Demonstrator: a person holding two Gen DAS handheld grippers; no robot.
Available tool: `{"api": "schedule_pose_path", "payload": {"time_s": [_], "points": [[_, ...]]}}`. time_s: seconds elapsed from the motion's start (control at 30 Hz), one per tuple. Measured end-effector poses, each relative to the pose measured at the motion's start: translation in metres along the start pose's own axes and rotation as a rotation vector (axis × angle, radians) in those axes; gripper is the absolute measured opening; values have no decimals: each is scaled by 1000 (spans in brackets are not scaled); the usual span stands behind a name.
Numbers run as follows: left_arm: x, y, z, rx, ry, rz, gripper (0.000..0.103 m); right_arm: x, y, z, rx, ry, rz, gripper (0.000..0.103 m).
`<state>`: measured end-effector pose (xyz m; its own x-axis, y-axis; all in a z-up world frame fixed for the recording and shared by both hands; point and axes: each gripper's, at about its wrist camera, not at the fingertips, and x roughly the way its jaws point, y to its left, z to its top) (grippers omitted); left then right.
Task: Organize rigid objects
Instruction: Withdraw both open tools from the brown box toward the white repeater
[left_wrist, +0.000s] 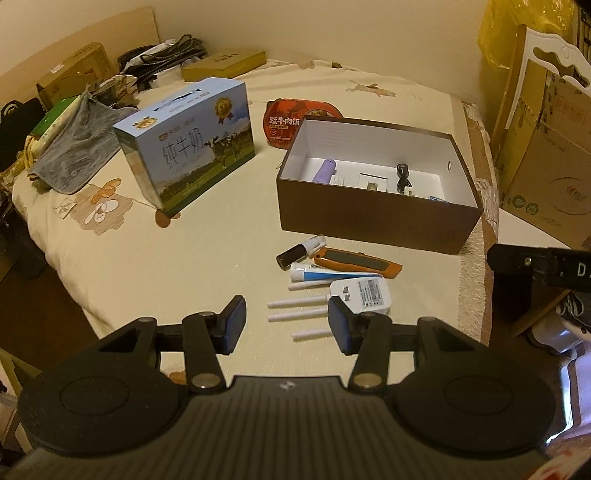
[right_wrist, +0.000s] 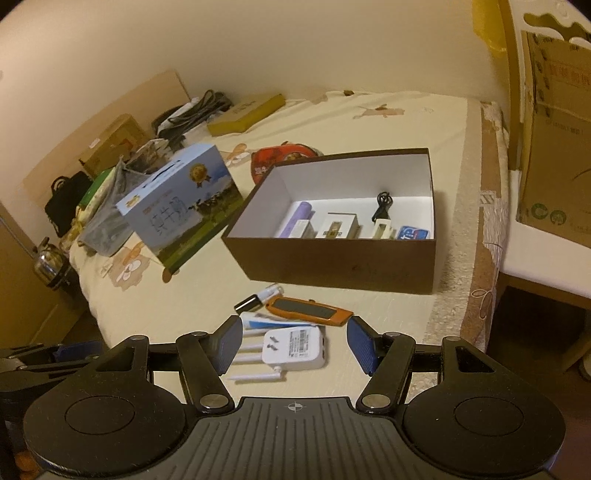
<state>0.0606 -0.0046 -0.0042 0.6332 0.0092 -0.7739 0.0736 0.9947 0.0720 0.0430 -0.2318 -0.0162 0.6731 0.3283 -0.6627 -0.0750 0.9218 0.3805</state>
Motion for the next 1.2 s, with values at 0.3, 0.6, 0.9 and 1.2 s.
{"api": "schedule_pose_path", "payload": {"time_s": [0.3,0.6,0.9,1.2], "points": [[-12,11,-18,-31,-11,-12,45,-13,18,-9,-49,3,-18,60],[-12,24,-40,-56,3,-48,45,-19,29,-24,-81,2,-65,60],[15,23,-50,-74,70,-46,45,15,14,-24,-63,54,-60,60],[55,20,-55,-83,139,-36,45,56,-5,-32,-62,115,-52,60]]}}
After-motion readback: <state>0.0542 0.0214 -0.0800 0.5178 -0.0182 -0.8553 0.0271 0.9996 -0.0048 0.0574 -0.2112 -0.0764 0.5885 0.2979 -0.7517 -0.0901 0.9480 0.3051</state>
